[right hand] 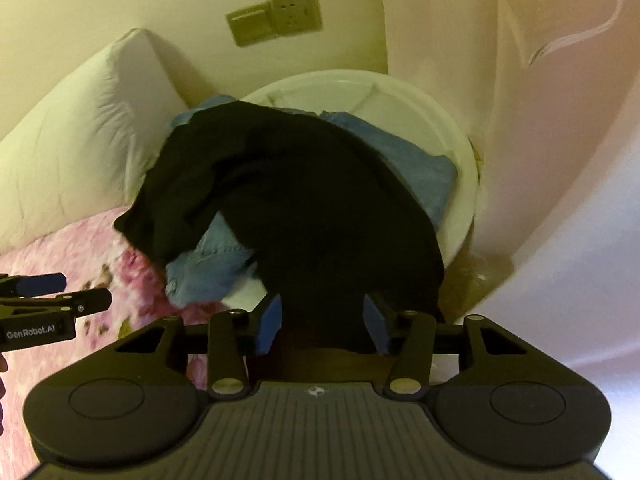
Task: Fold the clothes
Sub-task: 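Close the left gripper on the black trousers while the right gripper grasps them too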
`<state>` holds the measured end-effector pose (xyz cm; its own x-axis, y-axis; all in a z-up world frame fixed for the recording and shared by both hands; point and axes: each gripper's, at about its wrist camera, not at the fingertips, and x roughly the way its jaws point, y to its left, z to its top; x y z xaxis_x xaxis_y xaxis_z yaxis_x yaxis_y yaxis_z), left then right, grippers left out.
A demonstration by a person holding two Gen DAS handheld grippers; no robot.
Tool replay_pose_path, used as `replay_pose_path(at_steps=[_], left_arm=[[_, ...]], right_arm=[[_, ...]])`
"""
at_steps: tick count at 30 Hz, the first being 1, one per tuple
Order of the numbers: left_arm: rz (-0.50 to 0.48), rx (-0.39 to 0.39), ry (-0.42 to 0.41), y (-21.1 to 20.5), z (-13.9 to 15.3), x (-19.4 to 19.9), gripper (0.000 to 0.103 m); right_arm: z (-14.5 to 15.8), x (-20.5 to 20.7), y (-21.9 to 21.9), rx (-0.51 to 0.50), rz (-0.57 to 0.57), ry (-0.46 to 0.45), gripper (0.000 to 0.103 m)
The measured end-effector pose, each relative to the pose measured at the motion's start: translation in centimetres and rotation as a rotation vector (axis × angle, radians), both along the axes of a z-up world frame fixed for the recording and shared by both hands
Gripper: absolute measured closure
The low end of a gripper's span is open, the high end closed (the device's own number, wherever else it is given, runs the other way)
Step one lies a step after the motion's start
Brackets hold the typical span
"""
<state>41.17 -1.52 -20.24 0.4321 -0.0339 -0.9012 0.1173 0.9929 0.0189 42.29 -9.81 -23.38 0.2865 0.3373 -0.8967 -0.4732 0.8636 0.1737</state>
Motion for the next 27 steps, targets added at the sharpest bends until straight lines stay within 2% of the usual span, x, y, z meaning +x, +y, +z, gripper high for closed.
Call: replay_pose_path(at_steps=[5,8,12,18,20,22,23,24,26,27], left_arm=[[-0.01,-0.017,0.011,0.4,-2.8,3.7,0.036],[-0.005,-0.022,0.009,0.5,-4.3,5.5,0.045],[0.007,-0.042,-0.018,0.5,-5.9,7.4,0.043],[0.06,-0.062,-0.018,0.6,-9.0,9.8,0.042],[0.067,-0.044,-0.025,0.3,-10.1,10.3,0.042],[0.057,-0.011,-0.059,-0.1,-10.9,10.4,0.036],[0.049,0.008,-0.076,-0.3,-11.2,10.5,0.036],[0.04,0.019,-0.09,-0.4,-11.4,10.5,0.036],[0.037,0.018,-0.113,-0.4,-11.5,10.3,0.042],[0.032,0.012,-0.124,-0.4,-11.5,10.2,0.049]], right_arm=[[-2.8,2.6,1.9,0.005,-0.032,0.039,0.061],[-4.2,3.8,2.5,-0.003,-0.038,0.048,0.072],[-5.9,6.3,2.9,0.003,-0.056,0.049,0.074],[-8.1,9.6,3.4,0.004,-0.047,0.025,0.071],[-8.7,10.4,3.6,0.002,-0.033,0.01,0.07],[-9.2,11.0,3.9,-0.001,-0.02,-0.004,0.062],[-9.5,11.3,4.0,-0.003,-0.014,-0.012,0.058],[-9.8,11.5,4.1,-0.005,-0.007,-0.02,0.054],[-10.3,11.7,4.4,-0.015,0.011,-0.041,0.052],[-10.6,11.8,4.5,-0.019,0.021,-0.051,0.052]])
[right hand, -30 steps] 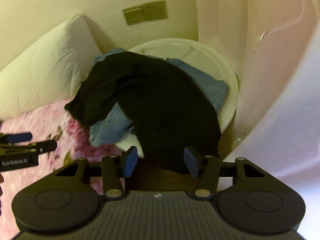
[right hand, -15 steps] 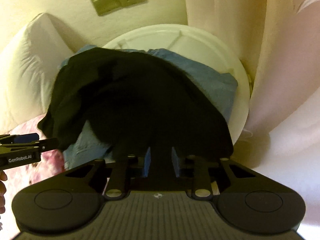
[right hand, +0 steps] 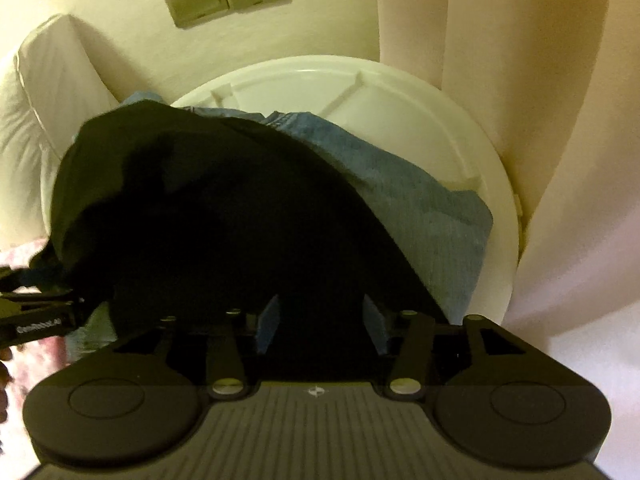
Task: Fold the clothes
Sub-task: 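Close the left gripper on the black trousers while the right gripper grasps them too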
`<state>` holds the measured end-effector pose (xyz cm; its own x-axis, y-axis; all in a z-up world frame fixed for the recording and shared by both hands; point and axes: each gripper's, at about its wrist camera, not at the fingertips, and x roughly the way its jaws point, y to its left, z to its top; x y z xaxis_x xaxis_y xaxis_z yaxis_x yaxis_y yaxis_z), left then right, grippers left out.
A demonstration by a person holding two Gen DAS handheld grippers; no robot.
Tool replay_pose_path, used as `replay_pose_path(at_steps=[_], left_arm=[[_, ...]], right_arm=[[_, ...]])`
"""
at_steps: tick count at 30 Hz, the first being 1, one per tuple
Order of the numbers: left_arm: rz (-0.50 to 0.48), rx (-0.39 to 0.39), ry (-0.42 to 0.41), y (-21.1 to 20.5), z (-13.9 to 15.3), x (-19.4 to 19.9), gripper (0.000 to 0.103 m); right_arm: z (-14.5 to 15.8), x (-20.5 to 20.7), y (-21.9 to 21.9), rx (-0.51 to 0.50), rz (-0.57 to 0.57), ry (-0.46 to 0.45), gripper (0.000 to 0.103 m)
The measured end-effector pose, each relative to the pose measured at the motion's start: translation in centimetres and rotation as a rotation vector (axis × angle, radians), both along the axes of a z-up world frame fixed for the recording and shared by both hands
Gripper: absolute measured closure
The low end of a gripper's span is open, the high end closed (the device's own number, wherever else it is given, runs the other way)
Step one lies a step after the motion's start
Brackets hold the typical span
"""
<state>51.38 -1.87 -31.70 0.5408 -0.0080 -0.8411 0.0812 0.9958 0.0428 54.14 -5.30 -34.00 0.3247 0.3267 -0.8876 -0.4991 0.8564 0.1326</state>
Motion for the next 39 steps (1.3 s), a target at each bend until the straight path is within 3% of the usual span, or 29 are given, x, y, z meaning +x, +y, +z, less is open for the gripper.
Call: replay_pose_path(at_steps=[2,3,4,5,6,7,10,12,14,15,17,18,19,20,22,23,24,25,34,38,39], left_arm=[[0.002,-0.024,-0.019,0.3,0.4,-0.4,0.064],[0.003,-0.036,-0.028,0.4,0.7,-0.7,0.082],[0.005,-0.048,-0.037,0.6,0.9,-0.9,0.093],[0.012,-0.066,-0.047,1.0,1.4,-1.2,0.094],[0.019,-0.084,-0.058,1.4,1.8,-1.5,0.094],[0.026,-0.1,-0.068,1.7,2.3,-1.9,0.094],[0.045,-0.11,-0.099,2.2,3.3,-2.8,0.094],[0.055,-0.111,-0.122,2.4,3.8,-3.3,0.094],[0.075,-0.11,-0.142,2.6,3.9,-3.5,0.085],[0.077,-0.096,-0.137,2.5,3.5,-3.4,0.073],[0.079,-0.082,-0.124,2.3,2.6,-3.0,0.07],[0.08,-0.082,-0.115,2.2,2.0,-2.7,0.07],[0.085,-0.093,-0.103,2.3,1.5,-2.3,0.07],[0.09,-0.103,-0.091,2.3,1.0,-2.0,0.07],[0.091,-0.116,-0.081,2.5,0.4,-1.5,0.09],[0.09,-0.128,-0.089,2.6,0.6,-1.5,0.095],[0.089,-0.138,-0.098,2.7,0.9,-1.6,0.096],[0.088,-0.141,-0.115,2.9,1.5,-1.8,0.097],[0.181,-0.267,-0.184,7.0,6.1,-3.8,0.098],[0.187,-0.281,-0.176,6.2,6.2,-2.8,0.098],[0.182,-0.274,-0.175,5.8,5.9,-2.5,0.098]], right_arm=[[-0.7,0.2,0.3,-0.012,0.02,-0.01,0.048],[-1.0,0.3,0.5,-0.02,0.03,-0.012,0.048],[-1.4,0.4,0.6,-0.029,0.043,-0.01,0.048],[-1.9,0.4,0.8,-0.043,0.06,0.0,0.049],[-2.2,0.3,1.0,-0.055,0.074,0.005,0.061],[-2.2,0.2,1.1,-0.058,0.083,0.002,0.081],[-1.7,-0.2,0.9,-0.045,0.092,-0.004,0.093],[-0.8,-0.3,0.5,-0.014,0.084,-0.009,0.095],[0.0,-0.4,-0.2,0.02,0.08,-0.024,0.095],[0.2,-0.4,-0.5,0.031,0.078,-0.03,0.096],[0.0,-0.4,-0.8,0.033,0.075,-0.036,0.091],[-0.4,-0.3,-0.8,0.014,0.075,-0.044,0.084],[-0.6,-0.2,-0.7,-0.006,0.076,-0.057,0.069],[-0.8,-0.2,-0.4,-0.019,0.081,-0.072,0.066],[-1.1,-0.1,0.1,-0.027,0.102,-0.082,0.06],[-1.5,0.0,0.4,-0.028,0.107,-0.071,0.059],[-1.8,0.2,0.7,-0.029,0.11,-0.055,0.069],[-1.9,0.3,0.8,-0.023,0.114,-0.033,0.097],[3.0,-2.4,-1.0,0.085,0.188,-0.068,0.098],[2.8,-1.3,-1.0,0.004,0.139,-0.124,0.101],[2.1,-0.7,-0.8,-0.042,0.115,-0.146,0.091]])
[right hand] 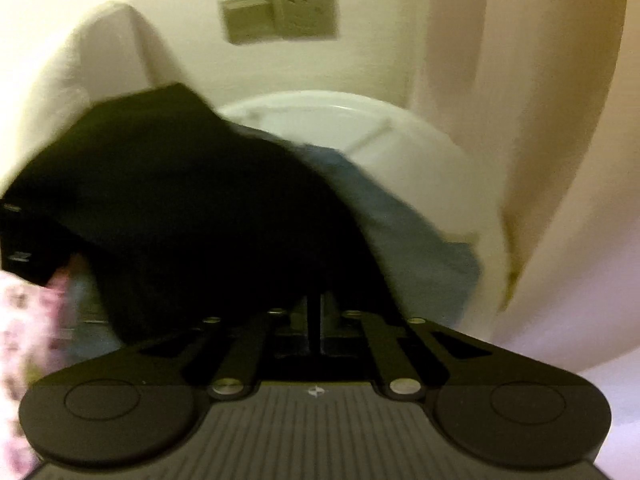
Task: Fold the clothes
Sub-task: 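Close the left gripper on the black trousers while the right gripper grasps them too, then lift the black trousers out of the basket with both grippers and carry to bed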
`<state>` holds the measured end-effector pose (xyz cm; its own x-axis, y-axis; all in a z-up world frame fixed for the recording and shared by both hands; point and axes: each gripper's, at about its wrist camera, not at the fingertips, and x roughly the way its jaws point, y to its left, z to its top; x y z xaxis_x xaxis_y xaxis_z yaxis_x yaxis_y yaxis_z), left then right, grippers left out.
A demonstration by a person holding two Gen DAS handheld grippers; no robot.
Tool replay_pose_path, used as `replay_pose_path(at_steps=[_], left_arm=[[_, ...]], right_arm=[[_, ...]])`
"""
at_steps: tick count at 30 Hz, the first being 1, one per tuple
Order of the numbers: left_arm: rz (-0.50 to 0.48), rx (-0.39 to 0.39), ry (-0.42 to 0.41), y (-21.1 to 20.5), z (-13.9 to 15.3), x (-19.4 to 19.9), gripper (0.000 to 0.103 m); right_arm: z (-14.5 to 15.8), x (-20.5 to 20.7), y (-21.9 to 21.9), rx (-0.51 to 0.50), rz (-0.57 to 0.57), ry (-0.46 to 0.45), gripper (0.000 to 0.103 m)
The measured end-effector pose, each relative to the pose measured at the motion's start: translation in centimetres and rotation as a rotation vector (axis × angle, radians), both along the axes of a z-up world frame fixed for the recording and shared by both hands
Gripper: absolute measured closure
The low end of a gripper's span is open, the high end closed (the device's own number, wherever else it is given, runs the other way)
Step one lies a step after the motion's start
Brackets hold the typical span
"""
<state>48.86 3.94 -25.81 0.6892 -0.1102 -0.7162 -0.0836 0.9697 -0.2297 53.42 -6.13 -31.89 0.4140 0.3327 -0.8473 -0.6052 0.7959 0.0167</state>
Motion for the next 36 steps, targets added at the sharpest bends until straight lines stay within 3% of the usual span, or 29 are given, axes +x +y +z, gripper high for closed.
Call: replay_pose_path(at_steps=[1,2,5,7,14,16,19,20,22,27,32,33,34,36], left_arm=[[-0.003,0.006,0.002,-0.3,-0.3,0.3,0.098],[0.002,-0.005,0.008,-0.3,-0.8,0.4,0.098],[0.013,-0.03,0.024,-0.1,-1.8,0.7,0.098],[0.016,-0.04,0.034,0.1,-2.2,0.8,0.098],[0.024,-0.052,0.042,0.3,-2.1,1.2,0.097],[0.026,-0.056,0.045,0.4,-2.4,1.2,0.097],[0.023,-0.069,0.044,0.6,-2.4,0.9,0.097],[0.019,-0.071,0.045,0.6,-2.4,0.7,0.097],[0.015,-0.076,0.048,0.7,-2.4,0.6,0.096],[0.045,-0.103,0.058,0.8,-2.9,0.7,0.096],[0.041,-0.098,0.073,0.8,-3.8,0.8,0.094],[0.037,-0.099,0.077,0.8,-3.9,0.9,0.094],[0.034,-0.1,0.079,0.8,-4.1,0.9,0.095],[0.023,-0.098,0.081,0.7,-4.4,1.1,0.096]], right_arm=[[-0.7,0.7,0.1,-0.031,-0.022,-0.014,0.072],[-1.4,1.4,0.1,-0.042,-0.036,-0.01,0.069],[-3.0,3.2,-0.1,-0.051,-0.063,0.008,0.066],[-3.8,4.2,-0.5,-0.027,-0.051,0.067,0.063],[-4.2,4.3,-3.1,0.216,0.029,0.284,0.059],[-4.3,4.4,-3.3,0.23,0.061,0.3,0.052],[-4.0,4.4,-3.5,0.235,0.099,0.3,0.05],[-3.8,4.4,-3.5,0.231,0.107,0.291,0.047],[-3.2,4.3,-4.2,0.229,0.082,0.262,0.03],[-2.9,4.4,-5.9,0.321,0.041,0.317,0.015],[-4.4,4.0,-3.4,0.197,0.154,0.268,0.016],[-4.8,3.7,-2.8,0.16,0.175,0.246,0.026],[-5.1,3.4,-2.2,0.123,0.197,0.224,0.047],[-5.3,2.7,-1.2,0.103,0.222,0.211,0.067]])
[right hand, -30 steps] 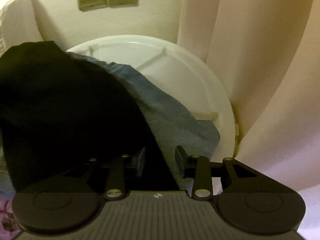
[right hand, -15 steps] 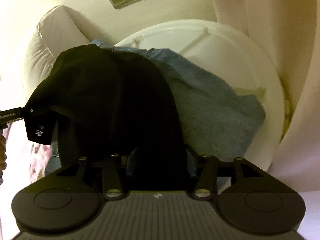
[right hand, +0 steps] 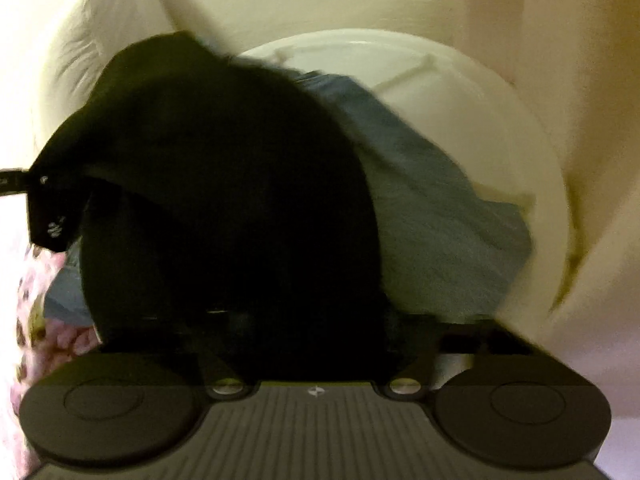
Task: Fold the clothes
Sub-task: 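Lift the black trousers out of the basket with both grippers and carry to bed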
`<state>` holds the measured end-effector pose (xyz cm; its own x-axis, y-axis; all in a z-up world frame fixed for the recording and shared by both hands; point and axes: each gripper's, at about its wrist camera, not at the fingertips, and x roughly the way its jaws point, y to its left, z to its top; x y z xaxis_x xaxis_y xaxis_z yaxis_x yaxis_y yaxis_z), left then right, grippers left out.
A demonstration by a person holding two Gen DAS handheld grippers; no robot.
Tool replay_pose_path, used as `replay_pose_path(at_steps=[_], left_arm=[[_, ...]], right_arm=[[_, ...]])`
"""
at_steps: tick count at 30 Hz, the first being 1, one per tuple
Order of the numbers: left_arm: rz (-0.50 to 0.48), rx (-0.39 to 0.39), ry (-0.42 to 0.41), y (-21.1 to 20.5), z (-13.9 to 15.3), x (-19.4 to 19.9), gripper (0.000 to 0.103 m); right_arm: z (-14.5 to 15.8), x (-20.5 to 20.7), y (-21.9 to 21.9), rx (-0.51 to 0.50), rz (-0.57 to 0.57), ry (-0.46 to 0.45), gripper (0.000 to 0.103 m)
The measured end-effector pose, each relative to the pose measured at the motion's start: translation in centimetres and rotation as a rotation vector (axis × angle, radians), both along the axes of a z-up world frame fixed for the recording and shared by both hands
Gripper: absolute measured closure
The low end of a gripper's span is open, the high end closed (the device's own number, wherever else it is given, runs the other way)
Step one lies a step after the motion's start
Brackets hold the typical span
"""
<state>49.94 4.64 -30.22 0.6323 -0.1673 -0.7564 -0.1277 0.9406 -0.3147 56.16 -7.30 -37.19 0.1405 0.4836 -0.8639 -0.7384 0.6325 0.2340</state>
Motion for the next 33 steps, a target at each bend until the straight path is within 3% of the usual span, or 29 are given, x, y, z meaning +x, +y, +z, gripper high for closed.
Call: replay_pose_path(at_steps=[3,4,9,13,18,22,27,33], left_arm=[[-0.015,0.032,-0.031,-0.2,0.6,-0.2,0.098],[-0.018,0.04,-0.044,-0.2,0.9,-0.3,0.098],[0.04,0.036,-0.124,1.6,4.7,-2.3,0.099],[0.114,0.064,-0.181,3.6,9.2,-4.9,0.099],[0.306,0.064,-0.286,6.7,15.4,-11.3,0.099],[0.468,0.109,-0.351,6.6,19.9,-19.4,0.099],[0.715,0.177,-0.4,3.0,25.4,-33.4,0.099],[1.061,0.283,-0.381,-2.4,30.2,-51.5,0.099]], right_arm=[[0.6,-1.2,0.6,-0.026,0.001,-0.041,0.089],[1.1,-1.5,0.5,-0.021,-0.017,-0.049,0.091],[6.2,-3.4,0.1,0.039,-0.064,-0.102,0.094],[13.0,-5.5,1.0,0.153,-0.035,-0.156,0.095],[21.8,-7.5,3.4,0.355,0.084,-0.204,0.095],[28.1,-10.4,5.3,0.518,0.232,-0.219,0.095],[33.9,-15.9,8.2,0.66,0.488,-0.222,0.095],[39.7,-27.1,11.1,0.819,0.807,-0.117,0.094]])
